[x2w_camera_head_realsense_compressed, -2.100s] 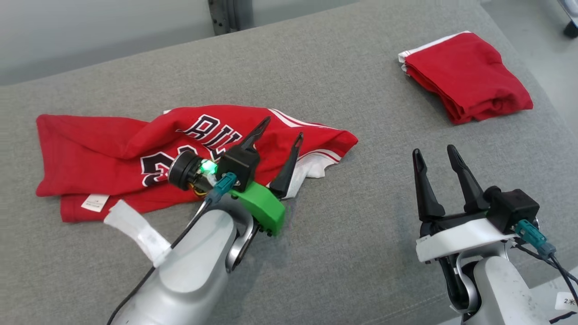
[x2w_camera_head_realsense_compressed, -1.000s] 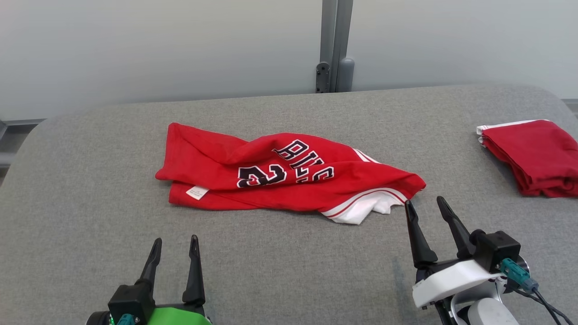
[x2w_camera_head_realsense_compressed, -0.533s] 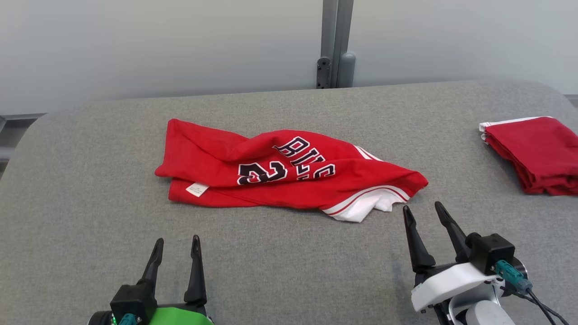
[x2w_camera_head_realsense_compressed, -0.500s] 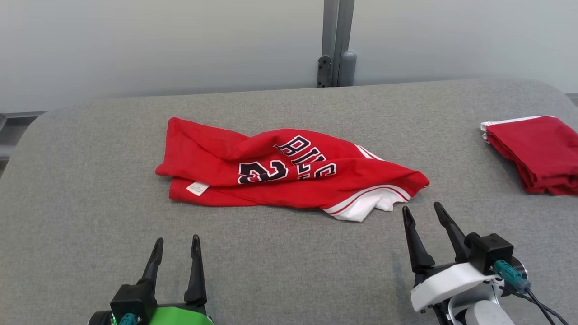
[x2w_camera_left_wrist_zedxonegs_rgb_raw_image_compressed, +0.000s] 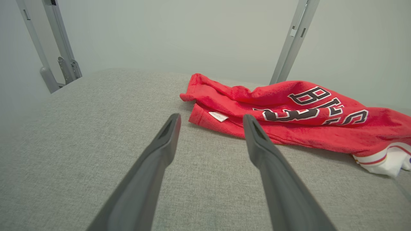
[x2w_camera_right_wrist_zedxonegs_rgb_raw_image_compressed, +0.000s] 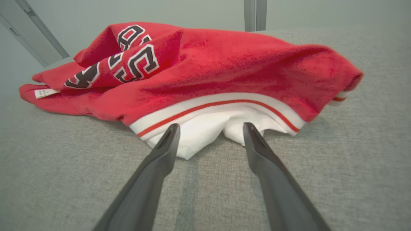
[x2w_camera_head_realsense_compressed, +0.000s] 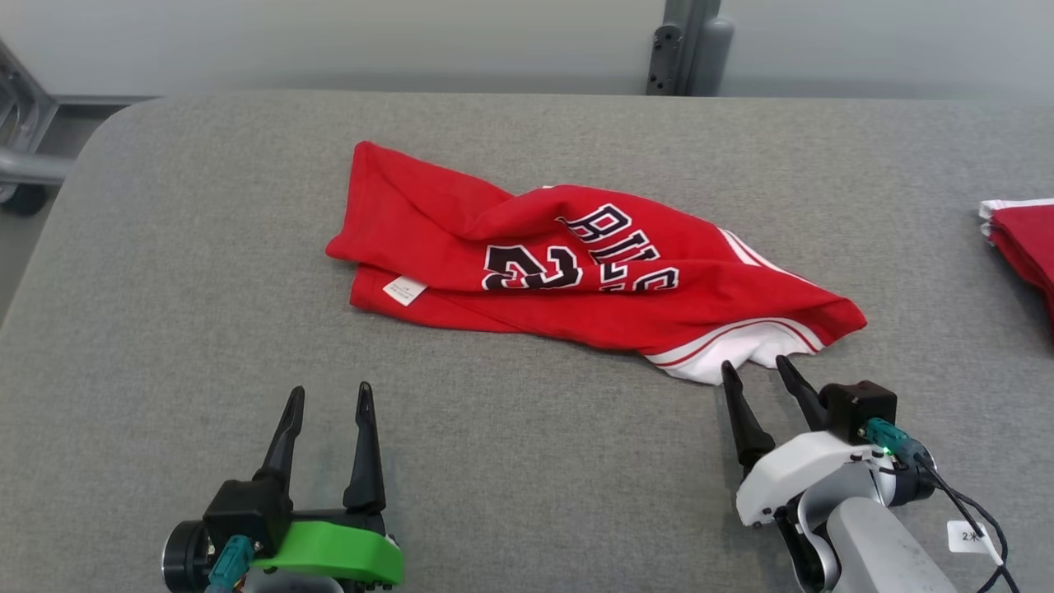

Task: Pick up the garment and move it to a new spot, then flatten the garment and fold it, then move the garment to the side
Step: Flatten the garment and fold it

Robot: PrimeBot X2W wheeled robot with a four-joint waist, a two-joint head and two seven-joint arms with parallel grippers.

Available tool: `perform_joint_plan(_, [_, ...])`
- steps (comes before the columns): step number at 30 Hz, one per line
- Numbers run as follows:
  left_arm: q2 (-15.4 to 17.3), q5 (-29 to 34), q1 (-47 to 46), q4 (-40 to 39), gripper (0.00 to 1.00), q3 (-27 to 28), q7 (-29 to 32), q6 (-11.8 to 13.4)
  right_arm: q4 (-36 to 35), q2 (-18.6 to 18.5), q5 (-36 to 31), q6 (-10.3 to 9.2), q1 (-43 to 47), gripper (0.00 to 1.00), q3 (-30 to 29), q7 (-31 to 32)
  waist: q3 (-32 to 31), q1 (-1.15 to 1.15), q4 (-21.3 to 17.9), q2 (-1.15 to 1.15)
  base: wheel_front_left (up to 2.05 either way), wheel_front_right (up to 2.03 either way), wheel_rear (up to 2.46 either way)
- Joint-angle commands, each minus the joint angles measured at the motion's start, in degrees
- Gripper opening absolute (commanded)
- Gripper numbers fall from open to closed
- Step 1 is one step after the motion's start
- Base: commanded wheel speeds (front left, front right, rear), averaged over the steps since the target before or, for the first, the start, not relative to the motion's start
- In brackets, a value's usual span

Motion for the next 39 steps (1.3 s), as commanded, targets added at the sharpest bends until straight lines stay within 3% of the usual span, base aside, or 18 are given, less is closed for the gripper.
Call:
perform_joint_plan(1, [-0.07, 0.25, -1.16, -0.17, 1.0, 0.16, -0.19, -0.02, 1.88, -0.16, 0.31, -0.06, -1.6, 1.0, 0.06, -0.14, 3.54, 0.0, 3.72, 0.0, 0.0, 0.0, 0.0])
perform_joint_plan(3, [-0.18, 0.16, -1.25, -0.14, 1.0, 0.26, -0.18, 0.04, 4.2, -0.17, 0.38, -0.06, -2.93, 1.0, 0.36, -0.14, 3.96, 0.0, 4.38, 0.0, 0.0, 0.0, 0.0])
perform_joint_plan(4, [-0.22, 0.03, -1.35, -0.1, 1.0, 0.33, -0.19, 0.05, 5.3, -0.17, 0.97, -0.06, -3.59, 0.75, 0.7, -0.14, 4.13, 0.0, 4.67, 0.0, 0.0, 0.0, 0.0])
perform_joint_plan(5, [-0.24, -0.09, -1.42, -0.07, 1.0, 0.43, -0.19, 0.1, 6.07, -0.18, 1.85, -0.06, -4.01, 0.42, 1.07, -0.14, 4.18, 0.0, 4.8, 0.0, 0.0, 0.0, 0.0])
perform_joint_plan(6, [-0.27, -0.17, -1.46, -0.03, 1.0, 0.5, -0.19, 0.13, 6.7, -0.19, 2.71, -0.06, -4.46, 0.37, 1.4, -0.14, 4.21, 0.0, 4.87, 0.0, 0.0, 0.0, 0.0])
perform_joint_plan(7, [-0.29, -0.23, -1.47, -0.01, 1.0, 0.61, -0.19, 0.19, 7.01, -0.19, 3.08, -0.06, -4.95, 0.24, 1.66, -0.14, 4.22, 0.0, 4.86, 0.0, 0.0, 0.0, 0.0])
perform_joint_plan(8, [-0.32, -0.3, -1.5, -0.05, 1.0, 0.86, -0.19, 0.34, 7.54, -0.17, 3.68, -0.06, -5.73, 0.0, 2.01, -0.13, 4.2, 0.0, 4.69, 0.0, 0.0, 0.0, 0.0])
perform_joint_plan(13, [-0.33, -0.91, -1.63, -0.52, 1.0, 0.94, -0.19, 0.82, 3.06, -0.2, 2.65, -0.06, -7.38, 0.0, 2.0, -0.15, 3.96, 0.0, 3.73, 0.0, 0.0, 0.0, 0.0])
perform_joint_plan(22, [-0.3, -1.27, -1.57, -0.83, 1.0, -0.31, -0.19, 1.29, -12.82, -2.02, 3.53, -0.06, -8.89, 0.0, 3.36, 0.17, 4.03, 0.0, 3.44, 0.0, 0.0, 0.0, 0.0])
perform_joint_plan(30, [-0.29, -2.11, -1.26, -1.21, 1.0, -0.8, -0.19, 1.82, -28.44, -3.64, 2.02, -0.05, -9.79, 0.0, 1.94, 4.6, 3.79, 0.0, 4.87, 0.0, 0.0, 0.0, 0.0])
perform_joint_plan(39, [-0.3, -1.36, 0.35, -1.51, 1.0, 0.15, -0.19, 1.67, -46.43, -4.64, 4.11, -0.05, -0.69, 0.0, 1.51, 13.46, 1.6, 0.0, 3.27, 0.0, 0.0, 0.0, 0.0])
